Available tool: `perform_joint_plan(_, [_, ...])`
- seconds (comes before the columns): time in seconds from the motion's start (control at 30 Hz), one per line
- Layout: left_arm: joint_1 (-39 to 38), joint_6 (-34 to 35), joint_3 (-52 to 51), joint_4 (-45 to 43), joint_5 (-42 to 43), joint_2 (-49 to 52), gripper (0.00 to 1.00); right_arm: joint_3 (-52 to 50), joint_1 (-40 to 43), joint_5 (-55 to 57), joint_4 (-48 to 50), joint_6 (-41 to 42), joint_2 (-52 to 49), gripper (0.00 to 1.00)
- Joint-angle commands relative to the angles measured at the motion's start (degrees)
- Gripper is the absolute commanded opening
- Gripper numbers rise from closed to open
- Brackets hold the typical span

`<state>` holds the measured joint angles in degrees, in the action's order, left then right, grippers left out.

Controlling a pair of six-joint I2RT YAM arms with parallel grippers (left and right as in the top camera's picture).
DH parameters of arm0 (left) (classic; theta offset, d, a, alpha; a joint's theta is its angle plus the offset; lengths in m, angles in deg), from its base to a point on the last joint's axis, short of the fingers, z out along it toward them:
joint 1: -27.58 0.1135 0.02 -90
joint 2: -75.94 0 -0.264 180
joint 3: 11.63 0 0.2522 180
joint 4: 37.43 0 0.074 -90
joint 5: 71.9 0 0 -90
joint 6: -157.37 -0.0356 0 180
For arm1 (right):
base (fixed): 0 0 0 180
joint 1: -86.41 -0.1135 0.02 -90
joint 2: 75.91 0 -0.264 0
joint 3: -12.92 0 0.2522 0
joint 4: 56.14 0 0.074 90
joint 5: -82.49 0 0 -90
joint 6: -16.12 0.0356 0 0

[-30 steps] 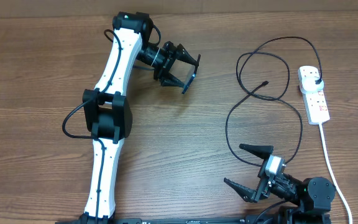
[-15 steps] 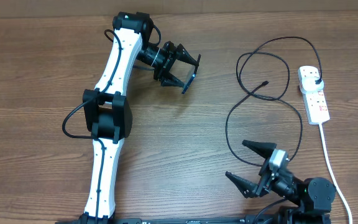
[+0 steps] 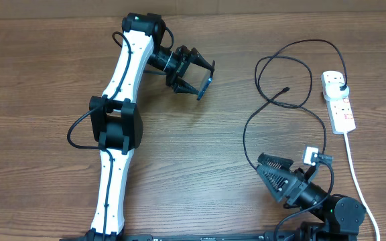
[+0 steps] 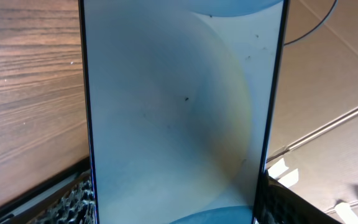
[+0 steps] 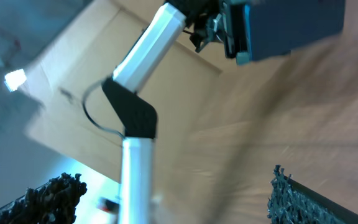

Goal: Plug charger to phone and switch on socket

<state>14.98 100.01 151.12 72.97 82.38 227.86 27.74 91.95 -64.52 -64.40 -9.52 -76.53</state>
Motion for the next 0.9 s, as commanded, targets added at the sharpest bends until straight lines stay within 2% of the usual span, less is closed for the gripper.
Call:
perform_joint_plan(0.0, [-0.3,3.5,1.9,0.2,1.6,-0.2,0.49,-0.6,0.2,6.4,0.4,14.3,0.5,1.00])
perform_joint_plan(0.1, [-0.3,3.6,1.9,0.2,1.6,-0.2,0.50,-0.6,0.2,12.9,0.1,13.0,0.5,1.00])
perform_joint_plan(0.2, [-0.3,3.6,1.9,0.2,1.6,-0.2,0.50,-0.6,0.2,13.9,-0.6,3.9,0.4,1.00])
perform_joint_plan(0.33, [-0.3,3.5,1.9,0.2,1.5,-0.2,0.50,0.2,0.2,14.8,-7.6,-3.2,-0.3,1.00])
perform_joint_plan(0.47, [-0.3,3.5,1.9,0.2,0.8,-0.2,0.50,5.6,0.2,19.2,-14.8,-11.2,-4.2,1.00])
perform_joint_plan(0.7, [-0.3,3.6,1.9,0.2,0.0,-0.2,0.50,23.5,0.2,29.2,-27.4,-25.7,-20.7,1.00])
perform_joint_plan(0.87, [-0.3,3.6,1.9,0.2,-0.2,-0.2,0.50,37.8,-0.7,31.7,-36.2,-30.7,-36.7,1.00])
